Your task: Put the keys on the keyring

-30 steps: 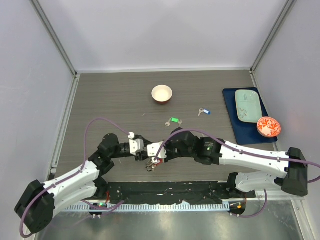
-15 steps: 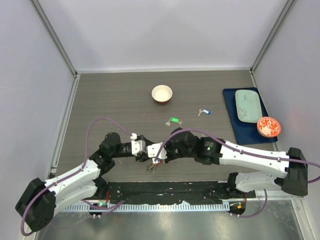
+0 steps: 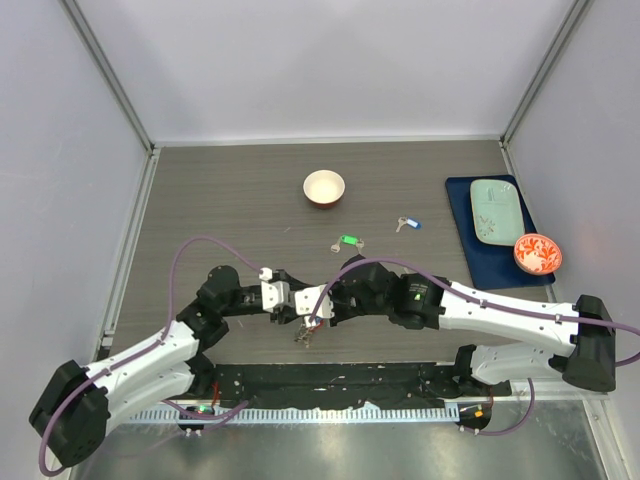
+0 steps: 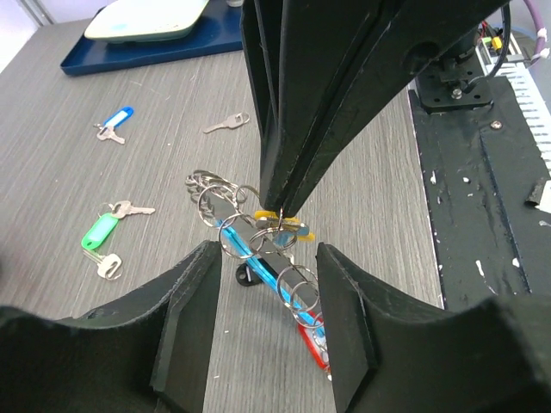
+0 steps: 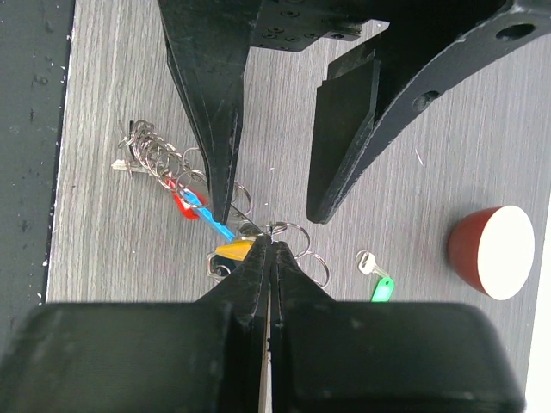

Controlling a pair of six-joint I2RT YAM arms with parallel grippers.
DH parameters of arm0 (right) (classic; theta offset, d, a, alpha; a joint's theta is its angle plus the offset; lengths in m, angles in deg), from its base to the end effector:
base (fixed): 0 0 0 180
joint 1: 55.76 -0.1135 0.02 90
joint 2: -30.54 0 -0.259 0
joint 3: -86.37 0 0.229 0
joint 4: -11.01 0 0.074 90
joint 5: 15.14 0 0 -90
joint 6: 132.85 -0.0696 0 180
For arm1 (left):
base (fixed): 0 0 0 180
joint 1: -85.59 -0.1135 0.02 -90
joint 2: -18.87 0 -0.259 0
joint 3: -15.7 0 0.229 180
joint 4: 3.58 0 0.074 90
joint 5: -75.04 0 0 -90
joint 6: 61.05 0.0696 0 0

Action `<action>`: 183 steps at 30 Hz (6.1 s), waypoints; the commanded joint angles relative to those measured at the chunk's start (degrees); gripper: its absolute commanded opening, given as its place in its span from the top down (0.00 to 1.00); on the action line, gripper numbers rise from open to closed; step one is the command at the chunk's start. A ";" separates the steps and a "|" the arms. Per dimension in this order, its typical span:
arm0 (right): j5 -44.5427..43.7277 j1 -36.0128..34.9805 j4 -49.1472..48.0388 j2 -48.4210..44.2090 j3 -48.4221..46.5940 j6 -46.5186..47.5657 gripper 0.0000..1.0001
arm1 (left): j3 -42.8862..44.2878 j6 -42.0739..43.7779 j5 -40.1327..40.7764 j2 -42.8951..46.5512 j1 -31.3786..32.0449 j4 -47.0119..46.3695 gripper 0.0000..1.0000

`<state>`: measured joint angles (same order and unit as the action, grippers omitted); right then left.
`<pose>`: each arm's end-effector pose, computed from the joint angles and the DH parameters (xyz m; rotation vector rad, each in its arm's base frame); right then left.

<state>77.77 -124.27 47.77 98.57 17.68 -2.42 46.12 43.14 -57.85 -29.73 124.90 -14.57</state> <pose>0.0949 0.2507 0.2718 -1.8227 1.2664 0.3284 0.1172 -0.1572 0.2207 1.2596 1.2226 -0.9540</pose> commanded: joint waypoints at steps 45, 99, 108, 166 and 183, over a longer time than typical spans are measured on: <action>-2.74 -0.22 0.23 -3.43 -2.58 -0.87 0.99 | 10.26 10.15 -12.30 -6.86 -4.07 15.89 1.00; -4.83 -0.40 -34.14 -4.57 16.06 -12.75 0.99 | -7.22 -28.52 10.98 3.85 -3.36 -31.83 1.00; -8.37 -0.22 -28.69 -4.49 11.58 -7.82 0.99 | -9.51 -24.05 16.17 12.38 -3.36 -21.92 0.69; -0.72 0.13 -6.18 -2.46 -0.64 0.01 0.99 | 4.73 1.62 -11.77 -5.98 -3.36 1.74 0.63; -2.48 0.13 -3.10 -4.84 -0.03 -1.40 0.99 | 4.38 1.19 -9.49 -4.23 -3.36 3.24 1.00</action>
<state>76.79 -124.17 47.22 95.79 20.07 -2.95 48.89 44.56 -67.47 -35.24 121.51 -10.90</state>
